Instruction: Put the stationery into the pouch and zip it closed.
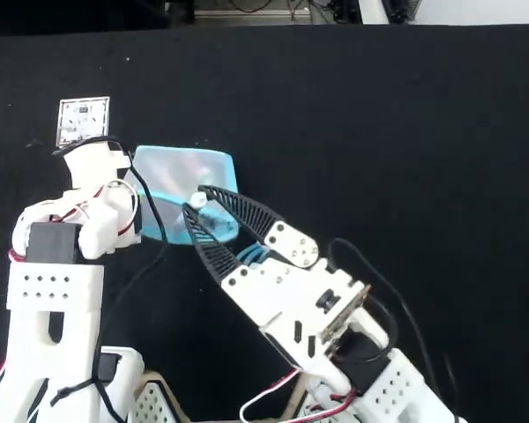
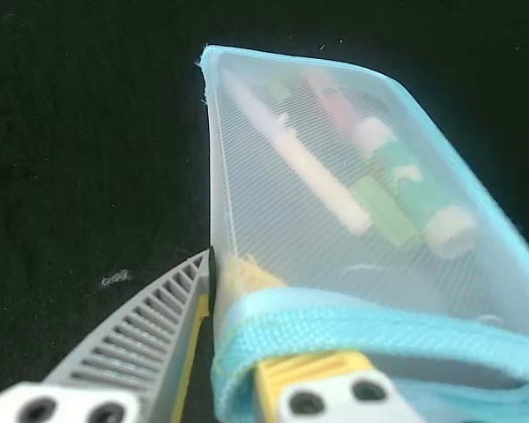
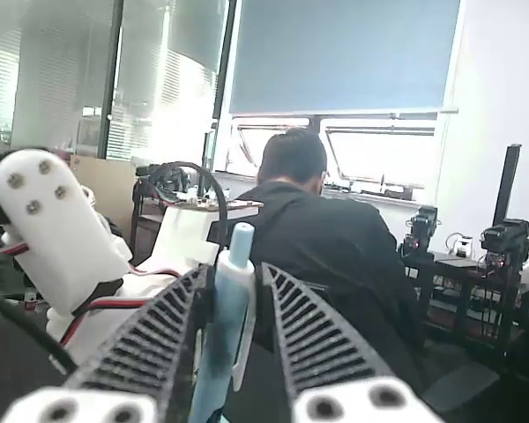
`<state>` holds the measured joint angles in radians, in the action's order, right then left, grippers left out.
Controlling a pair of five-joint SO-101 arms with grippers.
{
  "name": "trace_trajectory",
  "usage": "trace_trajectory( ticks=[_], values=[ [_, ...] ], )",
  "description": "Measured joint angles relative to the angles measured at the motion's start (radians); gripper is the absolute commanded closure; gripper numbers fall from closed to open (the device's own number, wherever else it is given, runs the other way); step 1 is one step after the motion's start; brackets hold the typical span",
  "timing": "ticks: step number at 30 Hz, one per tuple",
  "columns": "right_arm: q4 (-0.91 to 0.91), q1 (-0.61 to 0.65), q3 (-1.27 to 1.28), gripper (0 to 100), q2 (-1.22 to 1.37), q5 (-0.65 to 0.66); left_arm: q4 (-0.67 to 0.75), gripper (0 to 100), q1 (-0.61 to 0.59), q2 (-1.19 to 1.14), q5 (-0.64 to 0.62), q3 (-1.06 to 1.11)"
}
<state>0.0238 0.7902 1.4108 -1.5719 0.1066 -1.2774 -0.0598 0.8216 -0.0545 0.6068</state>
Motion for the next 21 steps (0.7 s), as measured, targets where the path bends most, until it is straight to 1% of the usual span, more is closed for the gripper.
trace_trajectory(
  ticks=[4, 6, 14, 21],
  values=[
    [-0.110, -0.003, 0.106, 98.7, -0.005, -0.002, 0.000, 97, 0.000, -0.003, 0.000, 0.002],
    [-0.132, -0.005, 0.143, 98.7, -0.009, -0.002, 0.000, 97, -0.002, -0.003, 0.000, 0.003],
    [-0.143, -0.005, 0.167, 98.7, -0.009, -0.002, 0.000, 97, -0.003, -0.005, 0.002, 0.003],
    [-0.143, -0.005, 0.138, 98.7, -0.009, -0.002, 0.000, 97, -0.003, -0.005, 0.002, 0.003]
  ],
)
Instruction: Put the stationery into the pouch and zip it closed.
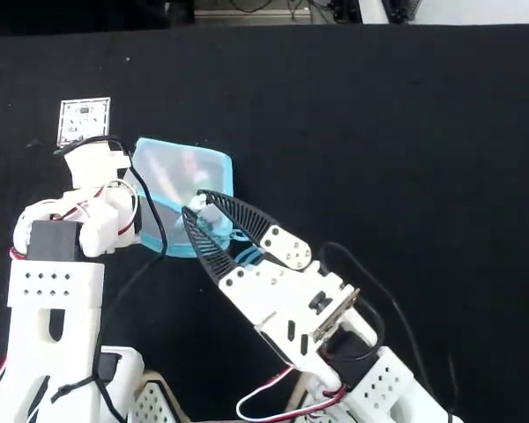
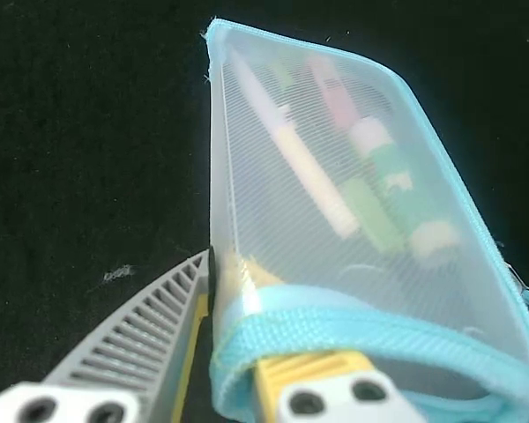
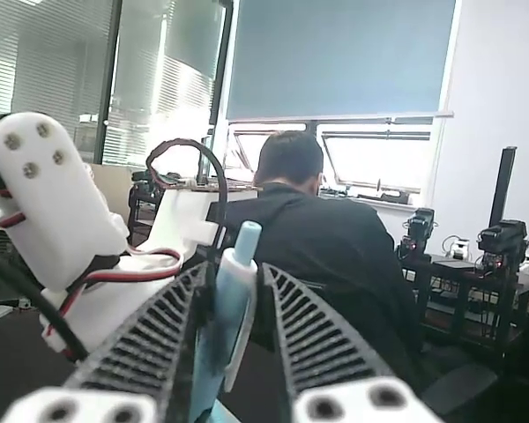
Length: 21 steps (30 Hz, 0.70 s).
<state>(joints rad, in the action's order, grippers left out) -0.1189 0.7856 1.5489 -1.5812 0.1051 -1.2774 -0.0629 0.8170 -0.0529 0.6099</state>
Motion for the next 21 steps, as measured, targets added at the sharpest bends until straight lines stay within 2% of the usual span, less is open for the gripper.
trace_trajectory(
  ticks=[8, 13, 21],
  values=[
    [0.009, 0.003, -0.054, 98.7, 0.005, 0.009, 0.000, 97, 0.000, 0.000, -0.002, 0.000],
    [-0.006, 0.006, -0.055, 98.7, 0.028, 0.147, -0.044, 97, 0.003, 0.000, -0.002, -0.006],
    [-0.164, 0.006, -0.040, 98.8, 0.124, 0.322, -0.123, 97, 0.003, -0.003, 0.002, -0.061]
  ],
)
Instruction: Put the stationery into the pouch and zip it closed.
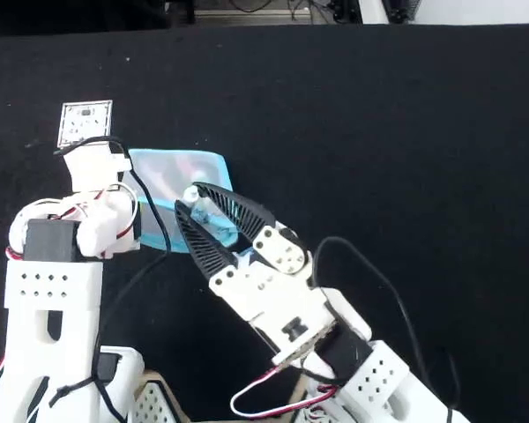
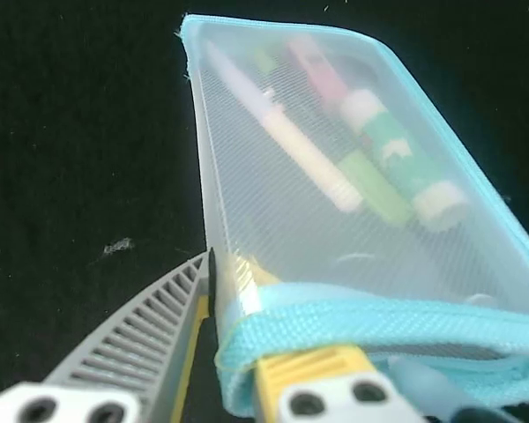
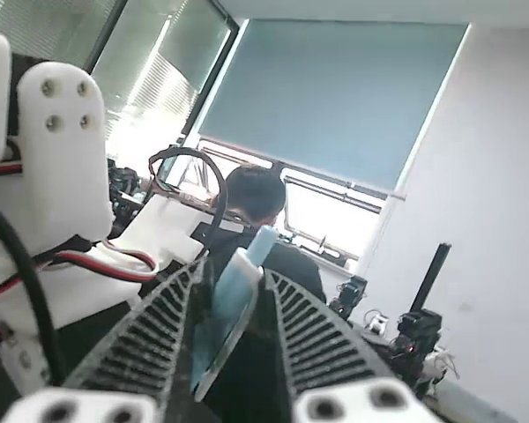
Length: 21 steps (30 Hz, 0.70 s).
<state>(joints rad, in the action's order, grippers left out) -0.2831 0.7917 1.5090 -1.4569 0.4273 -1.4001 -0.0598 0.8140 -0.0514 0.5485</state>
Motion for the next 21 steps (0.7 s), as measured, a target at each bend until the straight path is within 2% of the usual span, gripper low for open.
trace_trajectory(
  ticks=[5, 16, 21],
  values=[
    [-0.064, -0.002, 0.006, 98.8, 0.037, 0.046, -0.046, 97, 0.000, -0.021, 0.015, -0.054],
    [-0.074, 0.000, 0.087, 98.8, 0.041, 0.054, -0.164, 97, 0.000, -0.265, 0.020, -0.287],
    [-0.075, -0.008, 0.101, 98.8, 0.041, -0.094, -0.169, 97, 0.000, -0.269, 0.020, -0.295]
  ],
)
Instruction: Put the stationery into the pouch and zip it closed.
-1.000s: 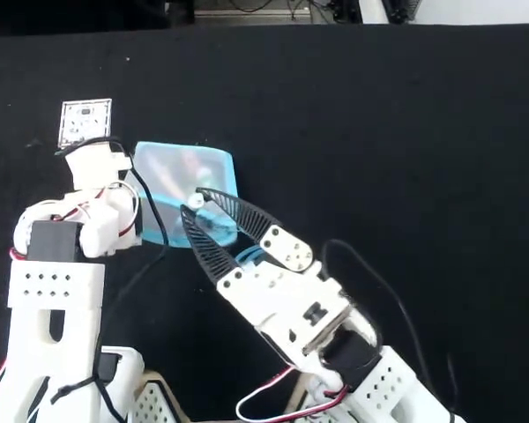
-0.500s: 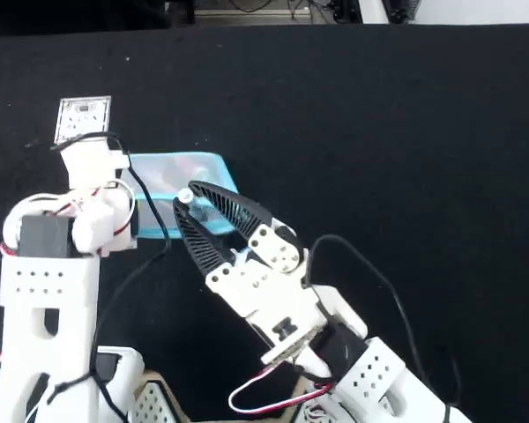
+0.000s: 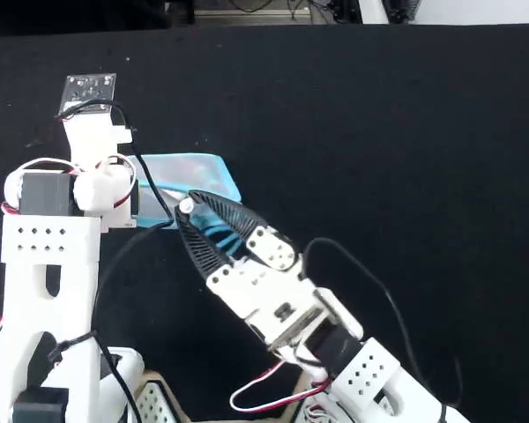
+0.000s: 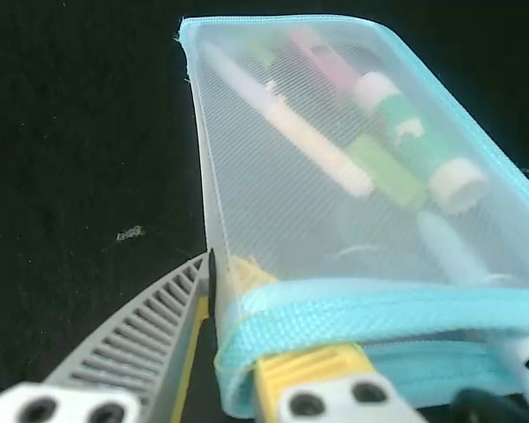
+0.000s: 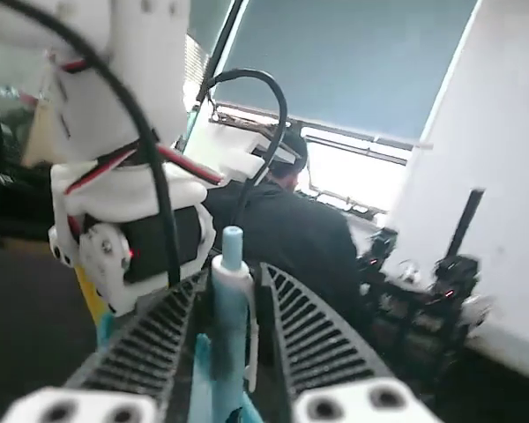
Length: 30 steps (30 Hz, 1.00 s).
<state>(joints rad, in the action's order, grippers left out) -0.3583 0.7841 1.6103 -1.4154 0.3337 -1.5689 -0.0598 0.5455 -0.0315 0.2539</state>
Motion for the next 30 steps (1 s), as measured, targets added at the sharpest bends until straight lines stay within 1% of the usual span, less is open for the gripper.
trace_trajectory(
  ticks=[4, 6, 8, 10, 12, 14, 18, 22, 24, 27, 30],
  values=[
    [0.000, -0.002, 0.000, 98.8, 0.000, -0.213, 0.000, 97, 0.000, 0.000, 0.000, 0.000],
    [0.000, -0.026, 0.000, 98.7, 0.000, -0.307, 0.000, 97, 0.000, 0.000, 0.000, 0.000],
    [0.000, -0.071, 0.000, 98.7, 0.000, -0.370, 0.000, 97, 0.000, 0.000, 0.000, 0.000],
    [0.002, -0.098, 0.002, 98.7, 0.000, -0.404, 0.000, 97, 0.000, 0.000, 0.000, 0.000],
    [0.028, -0.104, 0.020, 98.7, 0.000, -0.405, 0.000, 97, 0.000, 0.000, 0.000, 0.000],
    [0.068, -0.103, 0.035, 98.7, -0.002, -0.379, 0.000, 97, 0.000, 0.000, 0.000, 0.000],
    [0.135, -0.032, 0.040, 97.7, 0.000, -0.285, 0.000, 97, 0.000, 0.000, 0.000, 0.000],
    [0.195, 0.044, 0.040, 85.8, -0.005, -0.209, 0.000, 97, 0.000, 0.000, 0.000, 0.000],
    [0.233, 0.058, 0.040, 83.2, -0.008, -0.195, 0.000, 97, 0.000, 0.000, 0.000, 0.000],
    [0.322, 0.075, 0.040, 84.8, 0.000, -0.187, 0.000, 97, 0.000, 0.000, 0.000, 0.000],
    [0.402, 0.075, -0.014, 88.2, 0.000, -0.186, 0.000, 97, 0.000, 0.000, 0.000, 0.000]
  ],
)
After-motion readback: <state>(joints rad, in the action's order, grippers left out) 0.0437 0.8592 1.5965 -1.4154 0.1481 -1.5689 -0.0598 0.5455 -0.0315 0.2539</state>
